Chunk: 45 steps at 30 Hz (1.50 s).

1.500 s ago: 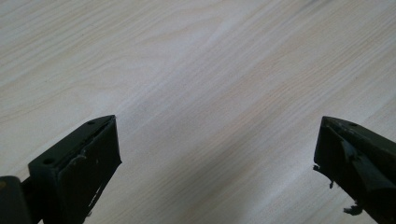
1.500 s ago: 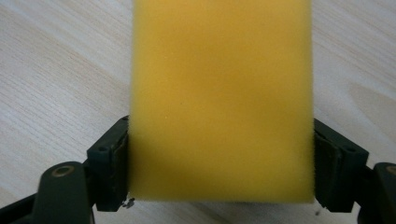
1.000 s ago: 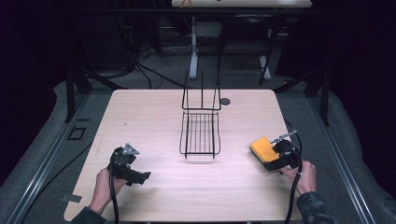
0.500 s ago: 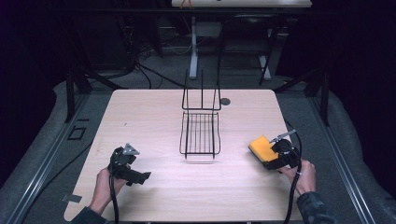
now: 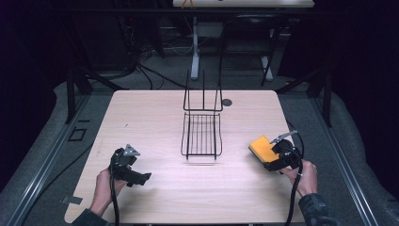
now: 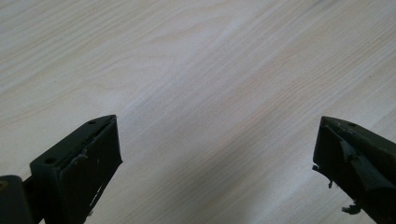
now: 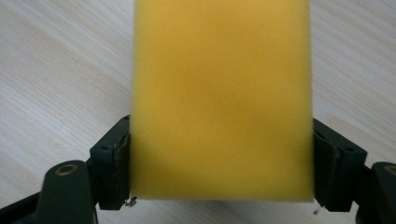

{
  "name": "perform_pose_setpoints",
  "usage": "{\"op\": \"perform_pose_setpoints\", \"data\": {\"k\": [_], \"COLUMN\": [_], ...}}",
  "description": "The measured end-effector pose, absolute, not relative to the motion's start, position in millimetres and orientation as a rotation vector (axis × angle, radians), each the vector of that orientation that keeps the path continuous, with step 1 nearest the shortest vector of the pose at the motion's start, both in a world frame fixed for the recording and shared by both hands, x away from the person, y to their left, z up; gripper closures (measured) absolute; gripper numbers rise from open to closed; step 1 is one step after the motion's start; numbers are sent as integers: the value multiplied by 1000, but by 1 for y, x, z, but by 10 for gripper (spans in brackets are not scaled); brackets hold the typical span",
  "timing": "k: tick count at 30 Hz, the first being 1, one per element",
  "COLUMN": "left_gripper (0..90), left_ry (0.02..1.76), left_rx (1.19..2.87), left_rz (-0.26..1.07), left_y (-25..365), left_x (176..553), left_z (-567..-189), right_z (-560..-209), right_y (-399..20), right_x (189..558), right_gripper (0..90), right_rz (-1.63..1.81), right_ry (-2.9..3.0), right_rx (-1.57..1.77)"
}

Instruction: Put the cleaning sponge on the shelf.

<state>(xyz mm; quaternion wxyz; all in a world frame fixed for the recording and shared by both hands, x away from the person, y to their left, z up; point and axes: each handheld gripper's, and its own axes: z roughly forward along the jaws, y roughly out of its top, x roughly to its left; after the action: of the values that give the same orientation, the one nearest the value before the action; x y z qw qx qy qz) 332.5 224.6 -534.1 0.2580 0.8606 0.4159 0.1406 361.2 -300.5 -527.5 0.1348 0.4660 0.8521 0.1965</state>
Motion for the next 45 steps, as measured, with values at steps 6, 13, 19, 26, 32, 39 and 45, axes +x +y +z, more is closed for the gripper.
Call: {"op": "perform_pose_setpoints", "data": {"k": [6, 13, 19, 26, 32, 39, 45], "left_gripper": [7, 15, 15, 16, 16, 16, 16], "left_ry": [1126, 1134, 1134, 1130, 1132, 1136, 1136], "left_rx": [2342, 2339, 2339, 2333, 2330, 2328, 2327], "left_rz": [398, 396, 401, 393, 391, 391, 391], "left_y": [224, 226, 226, 226, 227, 227, 227], "left_x": [333, 333, 333, 333, 334, 334, 334], "left_z": [-534, -533, -533, -533, -533, -533, -533], "right_z": [-522, -514, -509, -501, -497, -490, -486], "right_y": [-294, -285, -280, -273, -268, -265, -259], "right_x": [361, 361, 362, 363, 365, 367, 370], "right_gripper": [223, 223, 223, 223, 223, 223, 224], "right_rz": [593, 620, 631, 640, 654, 681, 687], "right_ry": [2477, 2469, 2474, 2475, 2474, 2451, 2454], "right_rx": [1331, 1316, 1303, 1271, 1259, 1248, 1230]}}
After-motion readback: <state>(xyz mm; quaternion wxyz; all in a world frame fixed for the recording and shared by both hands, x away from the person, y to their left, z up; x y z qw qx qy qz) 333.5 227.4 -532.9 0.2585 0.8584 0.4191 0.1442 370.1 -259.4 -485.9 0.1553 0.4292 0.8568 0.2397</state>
